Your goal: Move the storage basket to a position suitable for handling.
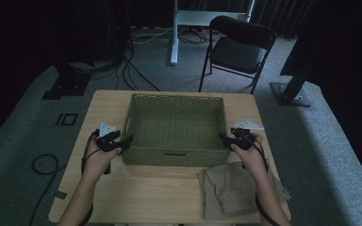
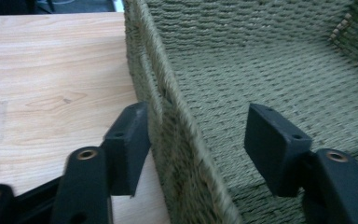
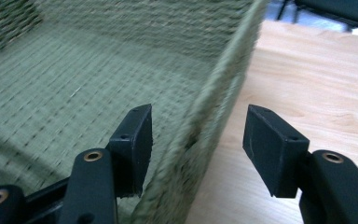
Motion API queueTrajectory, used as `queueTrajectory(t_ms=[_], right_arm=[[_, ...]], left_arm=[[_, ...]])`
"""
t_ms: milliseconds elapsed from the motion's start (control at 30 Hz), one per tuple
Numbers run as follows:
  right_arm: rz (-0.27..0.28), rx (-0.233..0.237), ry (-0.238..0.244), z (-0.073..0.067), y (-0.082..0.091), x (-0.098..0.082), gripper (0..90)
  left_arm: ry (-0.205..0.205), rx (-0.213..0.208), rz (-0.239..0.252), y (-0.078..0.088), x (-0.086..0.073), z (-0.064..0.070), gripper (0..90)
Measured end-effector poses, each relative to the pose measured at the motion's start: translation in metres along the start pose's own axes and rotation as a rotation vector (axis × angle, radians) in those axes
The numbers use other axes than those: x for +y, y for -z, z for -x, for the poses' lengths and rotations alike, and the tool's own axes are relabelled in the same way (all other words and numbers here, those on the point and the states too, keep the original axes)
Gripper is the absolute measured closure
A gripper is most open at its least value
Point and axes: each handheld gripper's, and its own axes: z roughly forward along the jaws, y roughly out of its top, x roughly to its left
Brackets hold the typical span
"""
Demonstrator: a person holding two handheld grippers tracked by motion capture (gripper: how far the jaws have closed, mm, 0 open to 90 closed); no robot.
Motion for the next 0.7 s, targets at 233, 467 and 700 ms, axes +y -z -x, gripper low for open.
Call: queueTrajectory(t_ms=[233,467,700], right_arm=[[0.061,-0.036,-0.004,0.001,0.002,0.007,28.8],[0.125,-0.004,-0.008,0.0,0.005,0.013,13.1],[0.125,0.03,-0.01,-0.014,0.012,0.021,13.7]], left_arm=[[-0.008,-0.027,0.07,-0.004,0.01,0.0,18.9],[-0.026,-0.03,0.085,-0.003,0.017,0.001,18.8],[0.004,-0.039,0.088,0.011,0.018,-0.003,18.8]])
